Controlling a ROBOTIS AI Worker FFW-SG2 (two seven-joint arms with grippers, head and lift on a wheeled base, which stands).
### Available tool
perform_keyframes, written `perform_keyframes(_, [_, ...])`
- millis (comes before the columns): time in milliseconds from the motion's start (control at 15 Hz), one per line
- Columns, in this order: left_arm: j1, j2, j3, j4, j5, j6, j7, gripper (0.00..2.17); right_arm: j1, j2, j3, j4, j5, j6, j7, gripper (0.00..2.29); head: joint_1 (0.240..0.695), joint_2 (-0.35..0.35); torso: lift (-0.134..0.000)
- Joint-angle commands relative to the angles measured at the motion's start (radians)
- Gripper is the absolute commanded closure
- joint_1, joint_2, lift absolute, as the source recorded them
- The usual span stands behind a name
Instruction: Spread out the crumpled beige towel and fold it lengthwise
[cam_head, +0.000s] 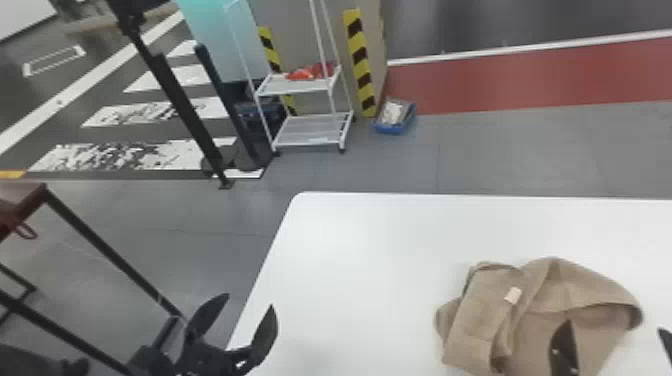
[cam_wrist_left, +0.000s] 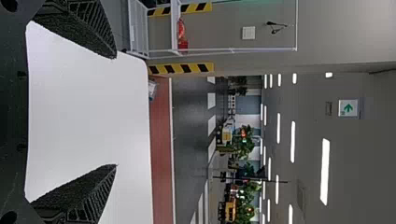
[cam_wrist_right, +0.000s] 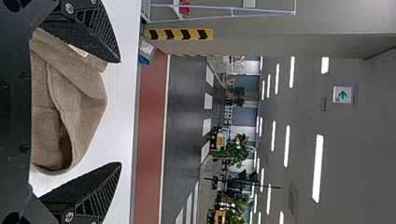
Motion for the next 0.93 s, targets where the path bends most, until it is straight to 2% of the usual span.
perform_keyframes(0, [0.000,0.000,0.000,0.000,0.000,0.000,0.001,0.04,0.000,0.001,0.000,0.000,-0.001,0.001,0.000,0.10,0.695,0.350,0.000])
perform_keyframes(733, [0.000,0.000,0.003,0.000,0.000,0.003,0.002,0.04,-0.002,0.001,0.000,0.001,-0.002,0.011,0.000,0.10,0.695,0.350,0.000])
perform_keyframes(867, [0.000,0.000,0.003,0.002,0.000,0.003,0.002,0.04,-0.006,0.001,0.015,0.000,0.021,0.081,0.005,0.10,0.695,0.350,0.000])
